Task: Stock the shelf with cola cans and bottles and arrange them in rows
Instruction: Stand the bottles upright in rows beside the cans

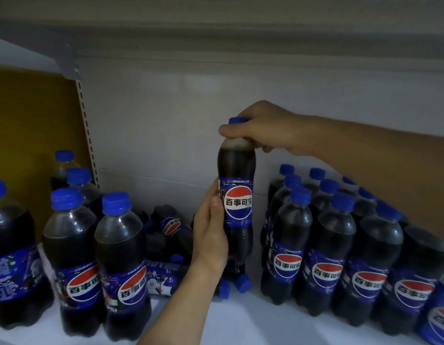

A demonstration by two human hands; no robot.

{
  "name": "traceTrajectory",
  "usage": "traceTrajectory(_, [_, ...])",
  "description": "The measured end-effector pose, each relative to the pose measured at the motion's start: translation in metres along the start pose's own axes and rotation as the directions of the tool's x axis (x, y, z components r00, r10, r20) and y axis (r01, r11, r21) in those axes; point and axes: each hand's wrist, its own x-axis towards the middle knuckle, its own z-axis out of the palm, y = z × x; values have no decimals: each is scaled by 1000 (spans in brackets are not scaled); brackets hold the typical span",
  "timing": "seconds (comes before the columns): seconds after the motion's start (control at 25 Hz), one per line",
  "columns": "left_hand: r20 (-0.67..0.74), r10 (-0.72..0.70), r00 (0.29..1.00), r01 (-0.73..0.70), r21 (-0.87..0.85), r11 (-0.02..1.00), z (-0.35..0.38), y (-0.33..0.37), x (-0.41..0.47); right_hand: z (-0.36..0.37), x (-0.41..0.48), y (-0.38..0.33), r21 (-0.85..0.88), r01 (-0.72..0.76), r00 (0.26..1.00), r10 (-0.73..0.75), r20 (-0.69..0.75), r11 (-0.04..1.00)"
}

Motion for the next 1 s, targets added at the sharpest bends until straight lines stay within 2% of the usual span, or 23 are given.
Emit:
traceTrajectory(0.08, [-58,-39,998,41,38,998,-1,-8,4,-11,1,8,-94,26,999,-21,49,995])
traceTrajectory(0.16, [-88,-136,987,146,119,982,-5,-21,4,-14,5,22,-190,35,998,-25,53,981])
traceTrajectory(0.24, [-57,-203,977,211,266,941,-5,-30,1,-11,11,38,-281,20,999,-12,33,959])
traceTrajectory(0.32, [-29,-239,971,236,314,920,1,-34,-2,-7,18,49,-368,-4,1000,8,9,930])
traceTrajectory(0.48, [83,-338,937,322,163,933,22,-45,5,0,31,69,-436,-42,999,49,5,899])
traceTrajectory(0.6, [113,-409,905,406,52,912,34,-54,9,5,37,81,-466,-63,997,74,4,882])
traceTrajectory(0.88, [153,-450,880,455,-4,890,33,-82,14,16,50,91,-580,-106,989,144,19,807])
traceTrajectory(1.0, [124,-527,841,534,-34,845,33,-104,20,29,50,94,-622,-118,984,177,32,774])
